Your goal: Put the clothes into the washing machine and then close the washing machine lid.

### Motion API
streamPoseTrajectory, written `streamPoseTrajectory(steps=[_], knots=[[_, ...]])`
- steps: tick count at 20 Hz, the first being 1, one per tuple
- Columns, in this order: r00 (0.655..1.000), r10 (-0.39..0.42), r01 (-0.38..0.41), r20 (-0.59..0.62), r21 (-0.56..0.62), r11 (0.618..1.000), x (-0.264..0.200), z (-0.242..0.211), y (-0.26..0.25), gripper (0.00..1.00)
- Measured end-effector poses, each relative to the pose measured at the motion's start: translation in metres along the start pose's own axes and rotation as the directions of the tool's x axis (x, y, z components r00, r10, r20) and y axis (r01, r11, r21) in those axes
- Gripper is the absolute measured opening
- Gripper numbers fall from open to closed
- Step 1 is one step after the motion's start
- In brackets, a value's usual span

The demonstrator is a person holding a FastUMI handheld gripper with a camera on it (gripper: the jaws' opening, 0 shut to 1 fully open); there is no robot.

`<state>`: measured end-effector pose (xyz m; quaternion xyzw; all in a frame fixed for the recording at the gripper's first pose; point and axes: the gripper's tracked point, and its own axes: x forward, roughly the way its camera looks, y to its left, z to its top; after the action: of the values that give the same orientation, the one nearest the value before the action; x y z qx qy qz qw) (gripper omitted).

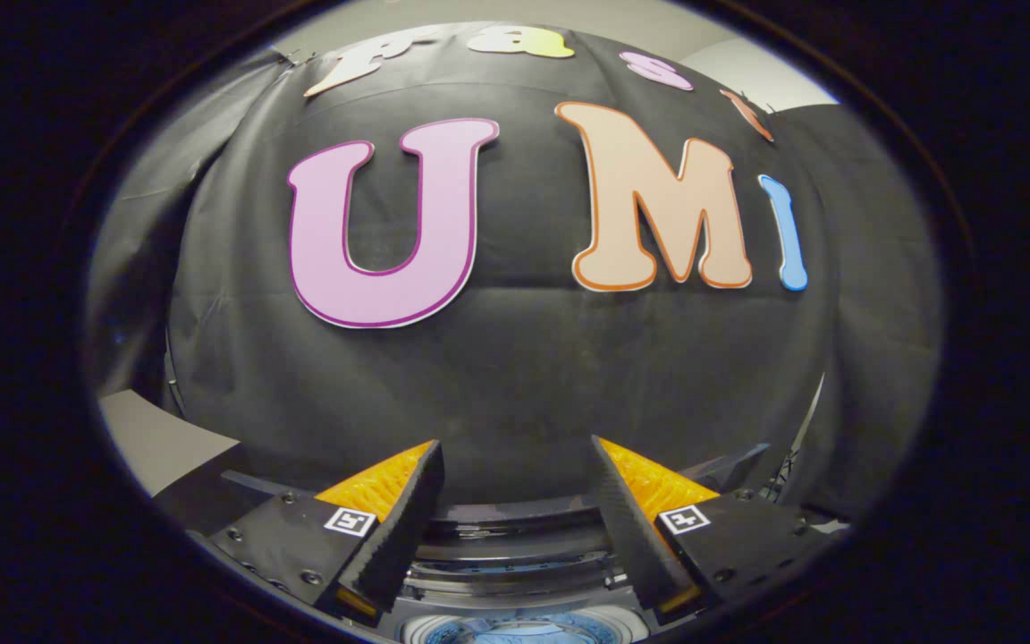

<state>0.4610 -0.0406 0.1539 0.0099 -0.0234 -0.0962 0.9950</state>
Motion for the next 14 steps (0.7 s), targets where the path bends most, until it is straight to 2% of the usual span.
streamPoseTrajectory(steps=[14], knots=[[1.000,-0.010,0.010,-0.029,-0.015,1.000,-0.053,-0.016,-0.008,0.99]])
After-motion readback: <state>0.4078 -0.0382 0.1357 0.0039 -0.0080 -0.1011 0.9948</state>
